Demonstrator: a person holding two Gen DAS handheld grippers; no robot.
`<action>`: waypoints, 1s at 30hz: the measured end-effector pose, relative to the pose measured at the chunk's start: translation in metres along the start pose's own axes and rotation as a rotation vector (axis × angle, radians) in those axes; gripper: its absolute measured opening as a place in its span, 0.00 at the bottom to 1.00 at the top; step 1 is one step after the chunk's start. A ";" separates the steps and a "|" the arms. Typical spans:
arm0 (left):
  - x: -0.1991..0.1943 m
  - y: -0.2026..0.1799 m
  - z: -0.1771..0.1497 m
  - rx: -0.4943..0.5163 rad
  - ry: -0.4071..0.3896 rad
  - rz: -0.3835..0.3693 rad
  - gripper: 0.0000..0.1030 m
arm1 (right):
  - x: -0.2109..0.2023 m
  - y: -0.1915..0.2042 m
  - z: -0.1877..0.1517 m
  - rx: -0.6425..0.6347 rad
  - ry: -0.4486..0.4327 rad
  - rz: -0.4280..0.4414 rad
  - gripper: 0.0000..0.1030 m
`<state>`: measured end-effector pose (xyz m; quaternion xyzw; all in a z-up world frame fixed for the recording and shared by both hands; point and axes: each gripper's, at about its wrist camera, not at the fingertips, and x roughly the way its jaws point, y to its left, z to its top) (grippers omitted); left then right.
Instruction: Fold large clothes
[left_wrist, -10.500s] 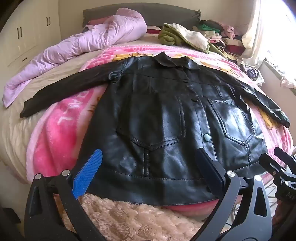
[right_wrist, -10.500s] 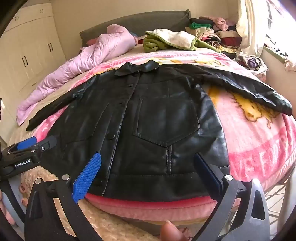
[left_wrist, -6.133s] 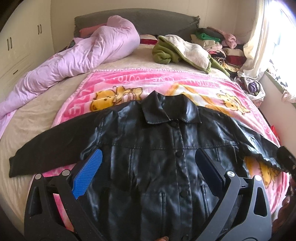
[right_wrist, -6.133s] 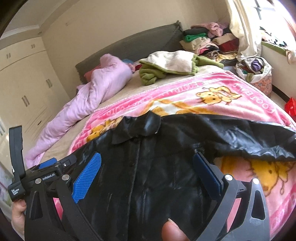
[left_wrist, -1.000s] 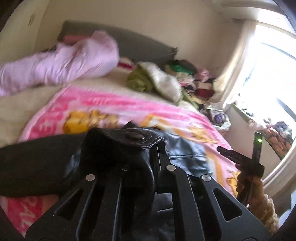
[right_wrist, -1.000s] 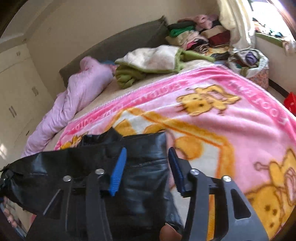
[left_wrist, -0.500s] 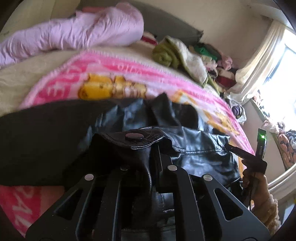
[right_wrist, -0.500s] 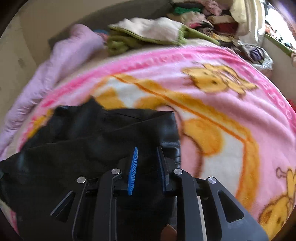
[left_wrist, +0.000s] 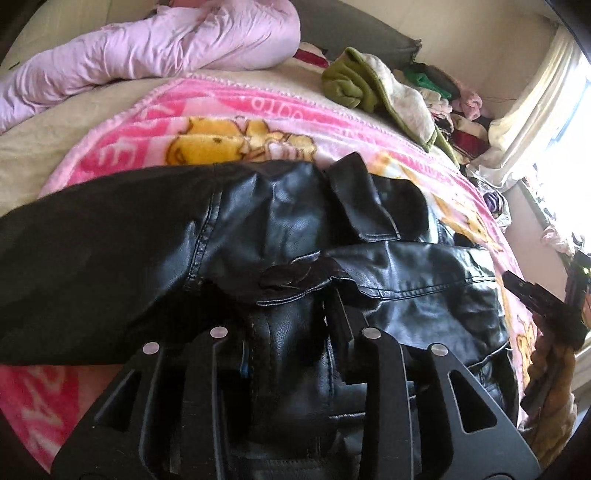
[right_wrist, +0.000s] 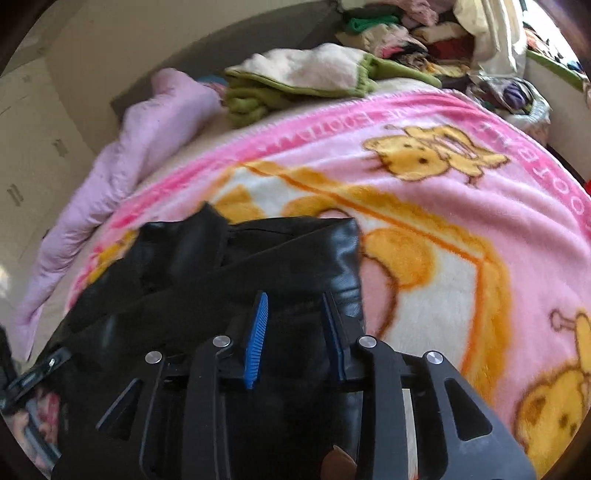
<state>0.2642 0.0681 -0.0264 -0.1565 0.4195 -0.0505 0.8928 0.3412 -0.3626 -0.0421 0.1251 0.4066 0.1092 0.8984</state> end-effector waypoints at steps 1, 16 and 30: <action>-0.004 -0.001 0.000 0.007 -0.006 0.008 0.26 | -0.006 0.004 -0.003 -0.017 0.003 0.017 0.29; -0.035 -0.024 -0.002 0.047 -0.055 -0.007 0.43 | -0.042 0.055 -0.047 -0.154 0.041 0.098 0.44; 0.025 -0.055 -0.053 0.237 0.153 0.152 0.45 | -0.034 0.060 -0.060 -0.209 0.067 0.042 0.55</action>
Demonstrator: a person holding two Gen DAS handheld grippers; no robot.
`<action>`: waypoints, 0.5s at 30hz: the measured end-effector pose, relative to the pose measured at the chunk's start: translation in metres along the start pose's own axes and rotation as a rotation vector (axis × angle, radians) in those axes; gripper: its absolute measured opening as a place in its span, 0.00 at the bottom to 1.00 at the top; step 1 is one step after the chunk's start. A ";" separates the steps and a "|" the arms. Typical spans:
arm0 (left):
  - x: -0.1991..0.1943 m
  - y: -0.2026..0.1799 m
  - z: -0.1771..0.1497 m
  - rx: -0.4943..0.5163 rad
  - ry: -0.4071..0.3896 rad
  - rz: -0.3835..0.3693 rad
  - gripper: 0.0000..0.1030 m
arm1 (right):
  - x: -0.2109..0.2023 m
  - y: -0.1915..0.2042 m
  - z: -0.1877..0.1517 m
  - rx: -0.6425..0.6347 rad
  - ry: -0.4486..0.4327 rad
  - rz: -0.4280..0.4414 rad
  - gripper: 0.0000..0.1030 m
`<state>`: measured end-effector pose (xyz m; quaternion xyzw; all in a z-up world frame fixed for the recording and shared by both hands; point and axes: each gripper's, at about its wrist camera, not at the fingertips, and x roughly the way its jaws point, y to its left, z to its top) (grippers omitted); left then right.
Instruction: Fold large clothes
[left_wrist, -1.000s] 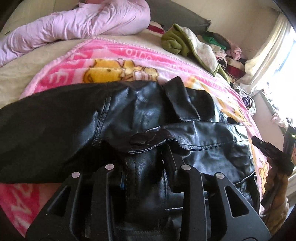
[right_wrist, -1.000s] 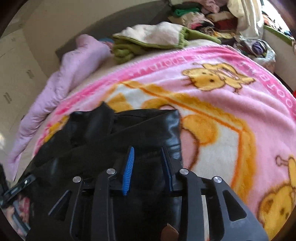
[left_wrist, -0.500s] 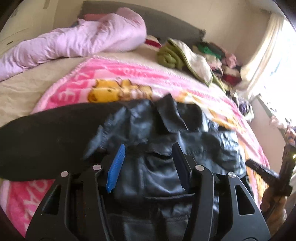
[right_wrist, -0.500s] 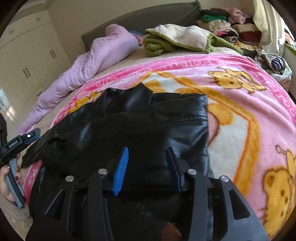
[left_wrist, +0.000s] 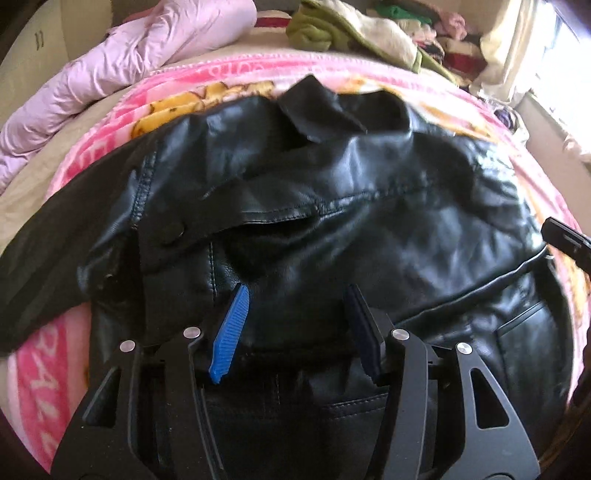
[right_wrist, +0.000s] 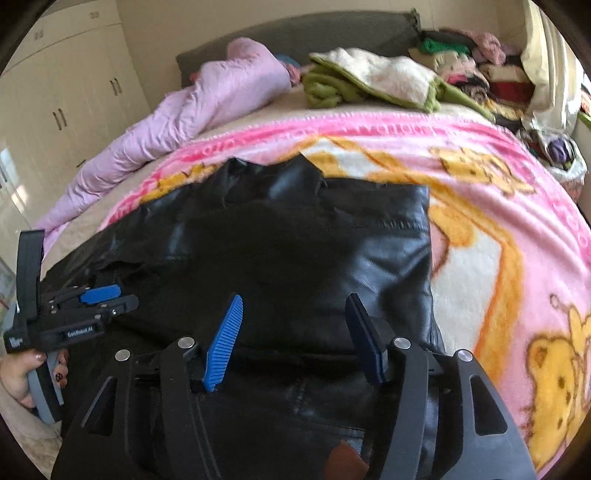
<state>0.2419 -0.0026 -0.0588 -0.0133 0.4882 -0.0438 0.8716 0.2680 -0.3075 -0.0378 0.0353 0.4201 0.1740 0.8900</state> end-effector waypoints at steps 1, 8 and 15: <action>0.002 0.002 -0.001 -0.010 0.005 -0.007 0.45 | 0.003 -0.004 -0.001 0.003 0.008 -0.015 0.55; -0.002 0.012 0.000 -0.059 0.003 -0.079 0.45 | 0.037 -0.038 -0.014 0.105 0.113 -0.036 0.56; -0.020 0.015 0.002 -0.098 -0.043 -0.135 0.54 | 0.028 -0.026 -0.012 0.088 0.087 -0.065 0.61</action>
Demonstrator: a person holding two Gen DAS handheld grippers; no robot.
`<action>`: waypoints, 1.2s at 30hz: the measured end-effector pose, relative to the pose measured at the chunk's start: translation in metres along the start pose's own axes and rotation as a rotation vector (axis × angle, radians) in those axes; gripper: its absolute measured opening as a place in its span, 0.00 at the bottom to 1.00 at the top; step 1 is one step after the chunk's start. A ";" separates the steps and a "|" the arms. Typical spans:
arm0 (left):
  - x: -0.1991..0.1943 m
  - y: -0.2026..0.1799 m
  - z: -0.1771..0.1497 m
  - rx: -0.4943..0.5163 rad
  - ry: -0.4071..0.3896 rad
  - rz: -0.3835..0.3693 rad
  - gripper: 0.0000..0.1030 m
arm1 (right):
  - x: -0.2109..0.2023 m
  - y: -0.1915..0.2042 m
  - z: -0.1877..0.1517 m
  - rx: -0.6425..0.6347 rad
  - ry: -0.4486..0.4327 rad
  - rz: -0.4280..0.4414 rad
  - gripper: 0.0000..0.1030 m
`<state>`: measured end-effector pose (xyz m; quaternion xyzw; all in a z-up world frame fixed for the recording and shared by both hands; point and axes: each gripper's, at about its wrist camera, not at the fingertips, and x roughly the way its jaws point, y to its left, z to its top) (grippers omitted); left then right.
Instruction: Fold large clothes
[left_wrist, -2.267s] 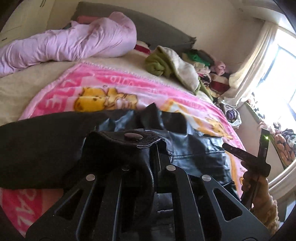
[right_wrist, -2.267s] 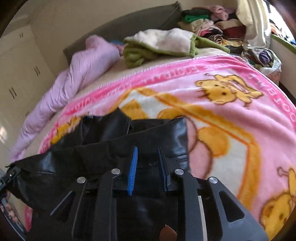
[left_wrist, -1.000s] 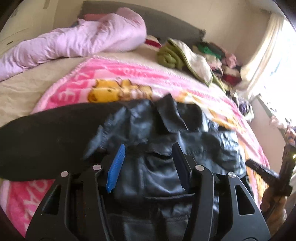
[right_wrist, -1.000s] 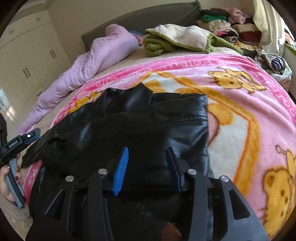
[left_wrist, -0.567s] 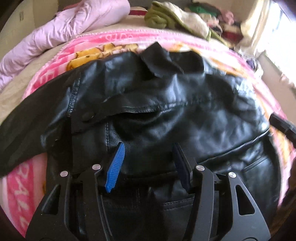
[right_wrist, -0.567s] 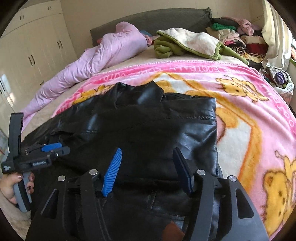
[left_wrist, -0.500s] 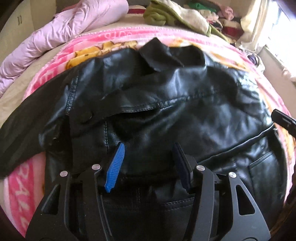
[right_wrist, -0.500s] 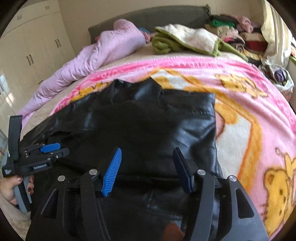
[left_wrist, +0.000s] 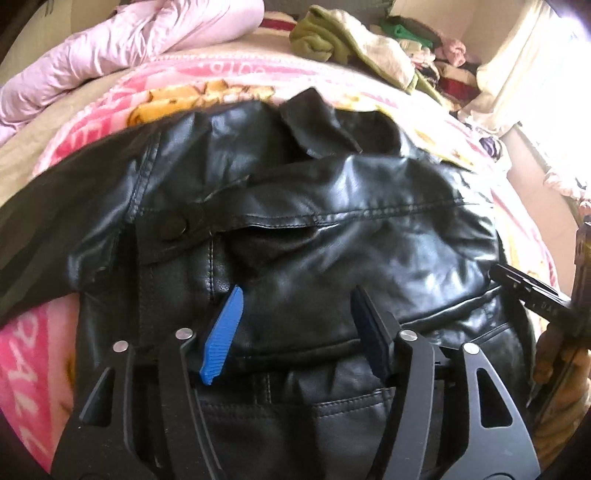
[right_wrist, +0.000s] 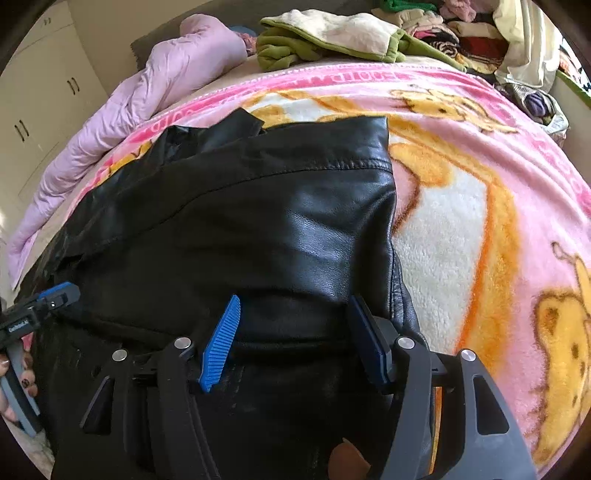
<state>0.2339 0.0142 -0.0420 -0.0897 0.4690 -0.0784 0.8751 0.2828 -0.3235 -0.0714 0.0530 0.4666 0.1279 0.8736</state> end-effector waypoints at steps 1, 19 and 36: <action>-0.003 -0.001 0.001 0.001 -0.009 -0.001 0.57 | -0.005 0.002 0.000 -0.001 -0.010 0.007 0.63; -0.035 -0.005 0.008 0.011 -0.110 0.073 0.91 | -0.030 0.027 -0.005 -0.017 -0.051 0.063 0.94; -0.060 0.043 0.005 -0.131 -0.166 0.142 0.91 | -0.051 0.086 0.006 -0.089 -0.109 0.131 0.94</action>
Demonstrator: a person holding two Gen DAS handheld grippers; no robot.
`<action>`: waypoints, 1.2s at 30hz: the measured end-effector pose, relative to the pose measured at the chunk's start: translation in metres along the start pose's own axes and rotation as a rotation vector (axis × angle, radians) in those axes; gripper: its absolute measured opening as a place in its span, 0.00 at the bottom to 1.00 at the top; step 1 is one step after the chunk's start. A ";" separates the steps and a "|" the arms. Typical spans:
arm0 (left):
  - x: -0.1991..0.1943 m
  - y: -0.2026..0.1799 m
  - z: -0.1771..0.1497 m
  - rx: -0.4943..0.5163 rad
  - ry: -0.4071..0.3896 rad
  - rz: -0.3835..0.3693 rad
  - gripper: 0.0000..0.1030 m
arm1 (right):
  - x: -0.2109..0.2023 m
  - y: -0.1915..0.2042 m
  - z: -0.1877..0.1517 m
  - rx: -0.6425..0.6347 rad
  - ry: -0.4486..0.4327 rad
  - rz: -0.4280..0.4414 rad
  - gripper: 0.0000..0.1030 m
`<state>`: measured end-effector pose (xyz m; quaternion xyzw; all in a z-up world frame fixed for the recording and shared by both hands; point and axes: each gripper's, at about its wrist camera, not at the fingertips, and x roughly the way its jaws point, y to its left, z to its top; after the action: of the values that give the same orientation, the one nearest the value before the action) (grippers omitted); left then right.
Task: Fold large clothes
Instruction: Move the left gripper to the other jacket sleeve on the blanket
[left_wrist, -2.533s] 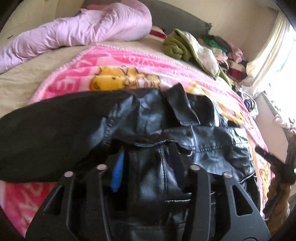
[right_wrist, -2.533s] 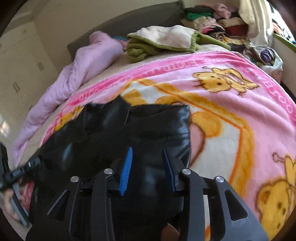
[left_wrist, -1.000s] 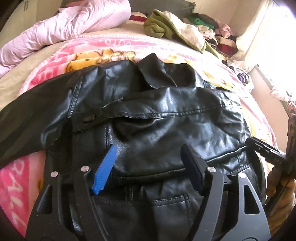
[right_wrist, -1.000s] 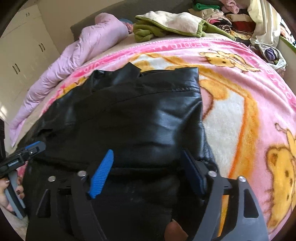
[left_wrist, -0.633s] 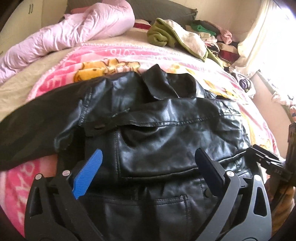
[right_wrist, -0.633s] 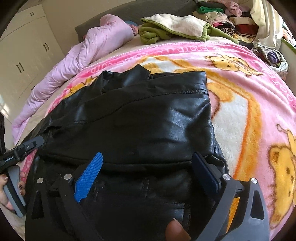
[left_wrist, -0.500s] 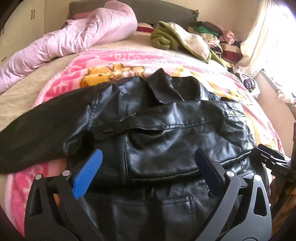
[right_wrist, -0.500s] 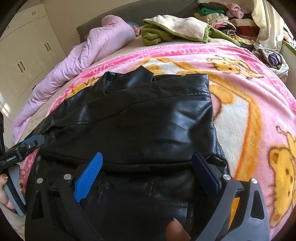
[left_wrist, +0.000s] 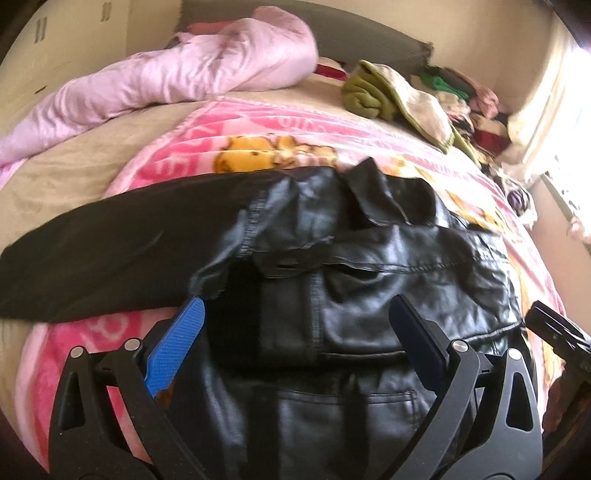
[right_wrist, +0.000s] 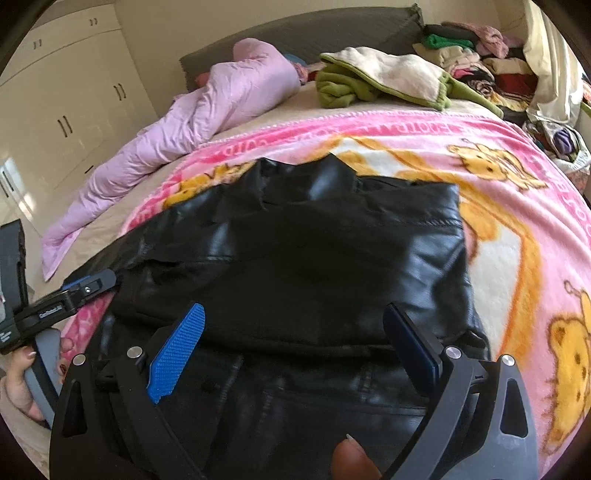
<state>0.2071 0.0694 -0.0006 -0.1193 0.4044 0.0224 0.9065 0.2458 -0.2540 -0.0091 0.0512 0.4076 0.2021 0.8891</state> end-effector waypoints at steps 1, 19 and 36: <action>-0.001 0.006 0.001 -0.014 -0.004 0.007 0.91 | 0.000 0.005 0.002 -0.007 -0.004 0.006 0.94; -0.021 0.075 0.008 -0.184 -0.075 0.151 0.91 | 0.011 0.094 0.019 -0.133 -0.057 0.094 0.94; -0.041 0.164 -0.001 -0.398 -0.125 0.359 0.91 | 0.042 0.169 0.029 -0.276 -0.050 0.177 0.94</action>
<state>0.1567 0.2309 -0.0036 -0.2199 0.3501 0.2691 0.8699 0.2385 -0.0806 0.0242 -0.0309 0.3476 0.3325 0.8762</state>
